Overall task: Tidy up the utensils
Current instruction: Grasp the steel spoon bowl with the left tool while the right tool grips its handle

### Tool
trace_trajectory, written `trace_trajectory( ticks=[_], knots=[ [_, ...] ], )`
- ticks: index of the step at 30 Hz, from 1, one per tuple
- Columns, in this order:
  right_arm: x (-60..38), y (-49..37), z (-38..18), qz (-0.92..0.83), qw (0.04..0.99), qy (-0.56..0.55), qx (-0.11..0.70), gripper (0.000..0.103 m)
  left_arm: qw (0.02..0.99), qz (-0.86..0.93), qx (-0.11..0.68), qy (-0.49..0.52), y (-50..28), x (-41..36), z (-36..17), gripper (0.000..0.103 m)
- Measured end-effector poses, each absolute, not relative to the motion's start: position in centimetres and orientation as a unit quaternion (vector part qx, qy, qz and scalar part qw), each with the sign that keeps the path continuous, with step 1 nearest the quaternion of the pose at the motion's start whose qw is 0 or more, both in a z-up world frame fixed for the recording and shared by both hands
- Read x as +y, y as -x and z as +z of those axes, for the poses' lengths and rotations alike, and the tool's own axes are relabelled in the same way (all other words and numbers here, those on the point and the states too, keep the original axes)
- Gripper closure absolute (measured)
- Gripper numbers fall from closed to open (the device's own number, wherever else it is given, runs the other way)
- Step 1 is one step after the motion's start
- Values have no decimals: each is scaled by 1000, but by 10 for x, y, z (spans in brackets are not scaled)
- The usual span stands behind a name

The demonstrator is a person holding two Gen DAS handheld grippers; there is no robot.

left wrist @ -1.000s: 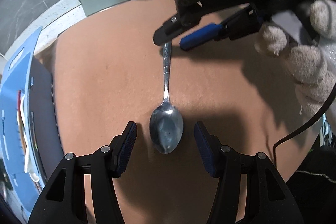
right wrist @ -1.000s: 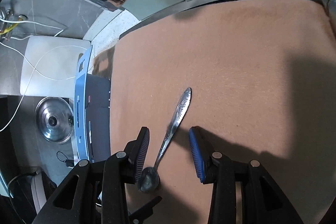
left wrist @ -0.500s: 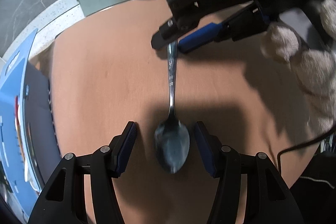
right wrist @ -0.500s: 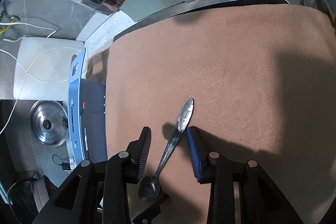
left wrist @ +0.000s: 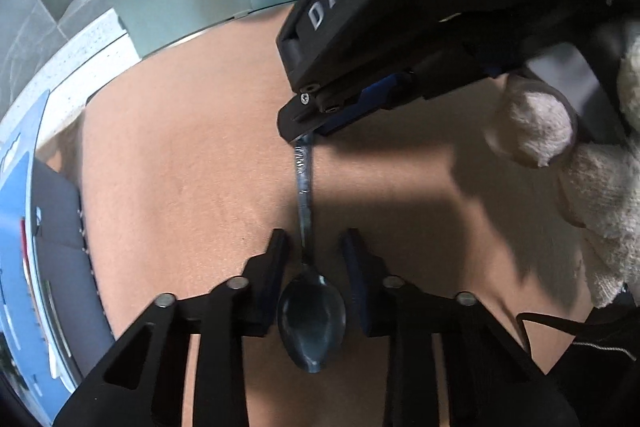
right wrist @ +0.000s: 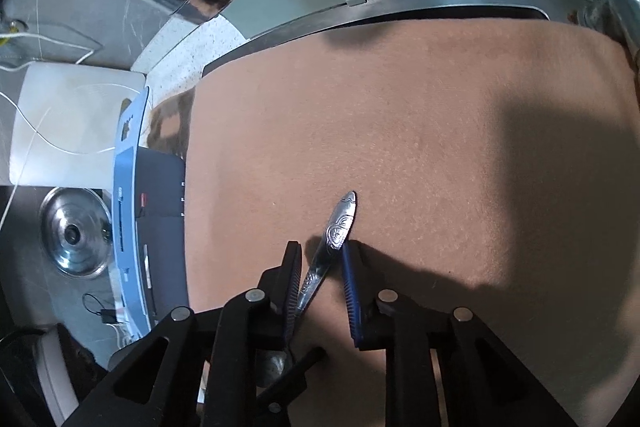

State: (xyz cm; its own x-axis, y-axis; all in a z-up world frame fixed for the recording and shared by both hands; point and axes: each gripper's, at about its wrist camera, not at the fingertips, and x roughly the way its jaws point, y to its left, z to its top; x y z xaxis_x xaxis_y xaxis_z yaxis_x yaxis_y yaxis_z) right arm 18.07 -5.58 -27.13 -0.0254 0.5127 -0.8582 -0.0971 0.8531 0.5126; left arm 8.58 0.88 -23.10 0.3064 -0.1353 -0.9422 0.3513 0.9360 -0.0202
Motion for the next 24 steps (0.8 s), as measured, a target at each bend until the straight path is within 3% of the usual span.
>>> trace_trajectory(
  ticks=[3, 6, 14, 24],
  knots=[
    [-64, -181, -275, 223, 677, -176, 679, 95, 805, -150, 568, -82, -83, 11, -229, 92],
    [-67, -180, -276, 224, 676, -190, 676, 96, 805, -151, 570, -67, -84, 17, -229, 96],
    [-74, -179, -284, 242, 645, -242, 683, 91, 806, -154, 568, -60, -84, 19, -229, 97],
    [-53, -178, -272, 241, 673, -166, 680, 86, 812, -159, 560, -38, -72, 16, -223, 97]
  ],
)
